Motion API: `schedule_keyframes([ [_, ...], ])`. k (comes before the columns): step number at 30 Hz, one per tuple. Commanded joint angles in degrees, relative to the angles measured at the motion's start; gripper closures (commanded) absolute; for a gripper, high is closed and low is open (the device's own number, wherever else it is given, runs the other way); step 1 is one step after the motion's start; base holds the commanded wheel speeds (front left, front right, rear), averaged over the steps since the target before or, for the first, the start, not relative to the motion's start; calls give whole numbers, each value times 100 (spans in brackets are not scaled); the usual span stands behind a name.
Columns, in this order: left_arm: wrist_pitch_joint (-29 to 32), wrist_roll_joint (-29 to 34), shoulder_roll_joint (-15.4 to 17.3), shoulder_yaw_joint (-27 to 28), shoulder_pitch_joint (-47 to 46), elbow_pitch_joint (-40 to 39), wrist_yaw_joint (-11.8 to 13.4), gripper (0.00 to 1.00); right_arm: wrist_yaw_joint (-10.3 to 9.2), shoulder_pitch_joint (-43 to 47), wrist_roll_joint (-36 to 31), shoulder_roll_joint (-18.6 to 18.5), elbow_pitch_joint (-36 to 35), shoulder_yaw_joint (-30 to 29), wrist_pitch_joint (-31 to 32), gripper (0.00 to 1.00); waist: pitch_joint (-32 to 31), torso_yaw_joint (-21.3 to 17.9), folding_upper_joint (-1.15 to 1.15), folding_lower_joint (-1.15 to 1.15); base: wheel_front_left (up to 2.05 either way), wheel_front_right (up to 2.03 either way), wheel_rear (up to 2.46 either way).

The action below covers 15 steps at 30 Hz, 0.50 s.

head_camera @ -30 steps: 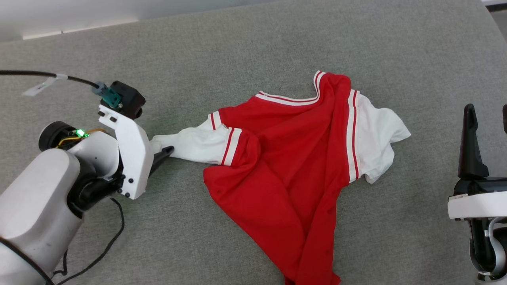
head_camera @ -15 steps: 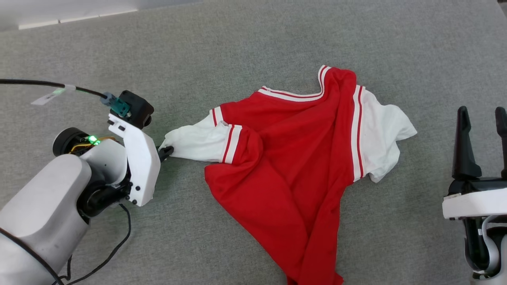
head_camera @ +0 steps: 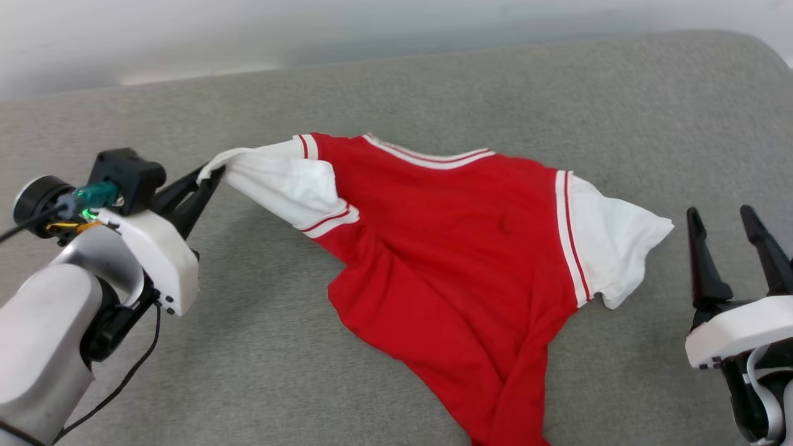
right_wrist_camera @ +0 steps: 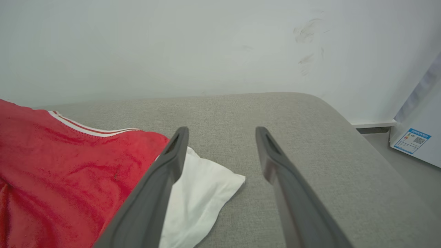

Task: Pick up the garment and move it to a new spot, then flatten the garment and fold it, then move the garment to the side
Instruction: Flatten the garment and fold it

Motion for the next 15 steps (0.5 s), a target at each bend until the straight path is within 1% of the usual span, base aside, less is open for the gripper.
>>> schedule_keyframes([
  [1, -268, 139, 46, 65, 132, -75, 108, 100, -2, 123, 9, -64, 31, 24, 114, 0, -190, 203, 0, 0, 0, 0, 0],
  [4, -850, 377, 79, 120, 284, -268, 251, 100, -2, 176, -16, -156, 55, 29, 432, 0, -310, 377, 0, 0, 0, 0, 0],
  [8, -1426, 561, 127, 181, 451, -579, 338, 100, -3, 178, -21, -358, 85, 148, 1047, 0, -377, 584, 0, 0, 0, 0, 0],
  [10, -1583, 596, 144, 233, 542, -746, 376, 100, -3, 64, 59, -549, 103, 286, 1494, 0, -363, 675, 0, 0, 0, 0, 0],
  [13, -1687, 616, 208, 275, 666, -989, 345, 100, -3, -206, 166, -949, 139, 518, 2287, 0, -287, 811, 0, 0, 0, 0, 0],
  [15, -1713, 561, 244, 296, 747, -1155, 334, 100, -3, -464, 333, -1142, 216, 628, 2860, 0, -204, 889, 0, 0, 0, 0, 0],
])
